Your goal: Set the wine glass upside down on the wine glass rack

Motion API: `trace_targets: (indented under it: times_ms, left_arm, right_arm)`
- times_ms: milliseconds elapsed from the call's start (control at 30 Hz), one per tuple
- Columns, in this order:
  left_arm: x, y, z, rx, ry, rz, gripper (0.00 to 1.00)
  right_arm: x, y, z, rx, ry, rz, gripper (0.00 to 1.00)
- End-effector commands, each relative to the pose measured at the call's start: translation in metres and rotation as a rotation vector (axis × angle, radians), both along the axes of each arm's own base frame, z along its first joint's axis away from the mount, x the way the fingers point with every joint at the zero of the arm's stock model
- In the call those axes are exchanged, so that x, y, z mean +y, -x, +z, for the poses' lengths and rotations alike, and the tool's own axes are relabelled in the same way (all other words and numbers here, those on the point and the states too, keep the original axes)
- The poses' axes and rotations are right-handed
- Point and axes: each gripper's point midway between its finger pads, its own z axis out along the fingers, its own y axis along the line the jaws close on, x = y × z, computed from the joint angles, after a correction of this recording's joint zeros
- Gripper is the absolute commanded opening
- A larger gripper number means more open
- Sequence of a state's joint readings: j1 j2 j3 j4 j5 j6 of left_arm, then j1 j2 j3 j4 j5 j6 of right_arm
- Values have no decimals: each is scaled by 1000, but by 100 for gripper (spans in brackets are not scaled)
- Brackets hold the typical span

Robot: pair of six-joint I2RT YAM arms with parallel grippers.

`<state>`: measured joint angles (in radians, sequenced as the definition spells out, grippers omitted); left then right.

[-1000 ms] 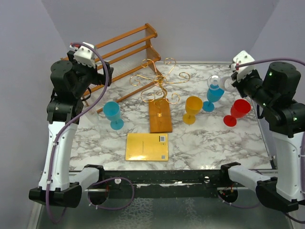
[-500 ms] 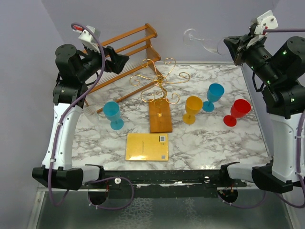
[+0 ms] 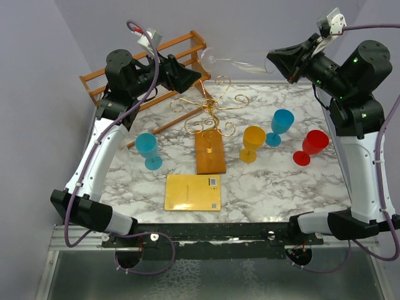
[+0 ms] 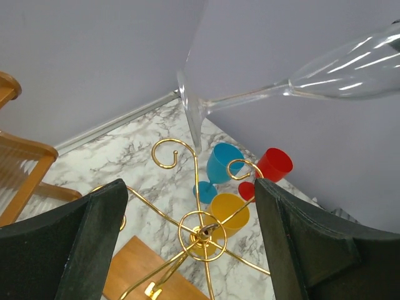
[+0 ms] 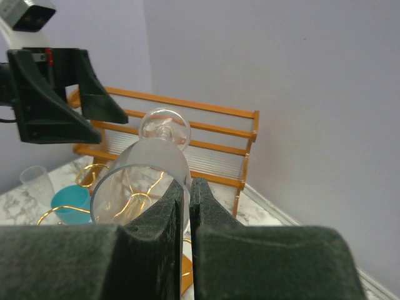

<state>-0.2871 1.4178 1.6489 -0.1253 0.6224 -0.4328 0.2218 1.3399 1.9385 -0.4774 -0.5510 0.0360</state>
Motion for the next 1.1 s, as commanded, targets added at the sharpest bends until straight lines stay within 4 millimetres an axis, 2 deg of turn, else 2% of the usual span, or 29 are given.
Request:
trace_targets:
  times_ms: [0,200,367,500,733,800,867,1067]
  left_arm:
    - [-18,7,18,-38,65,-91,81]
    - [-28,4,18,-26,86,-115,69]
    - [-30,1,13,-3,90,-116,45]
    - [-29,1,9,7,90,-110,35]
    - [-30,3,9,8,97,-113,0]
    - [-28,3,10,4,100,-101,0]
    - [-24,4,13,-6,101,-84,0]
    - [4,0,27,-52,94,0,0]
  right_arm:
    - [12,25,19,-54,-49,110,1]
    - [15,31,13,-49,-47,136,1]
    - [17,33,10,-35,-56,156,1]
    - [17,34,11,-38,-56,154,1]
    - [18,36,7,-40,-53,166,1]
    - [18,35,3,-35,-51,164,1]
    - [17,34,0,-33,-47,155,10]
    - [13,34,-5,-46,-15,127,51]
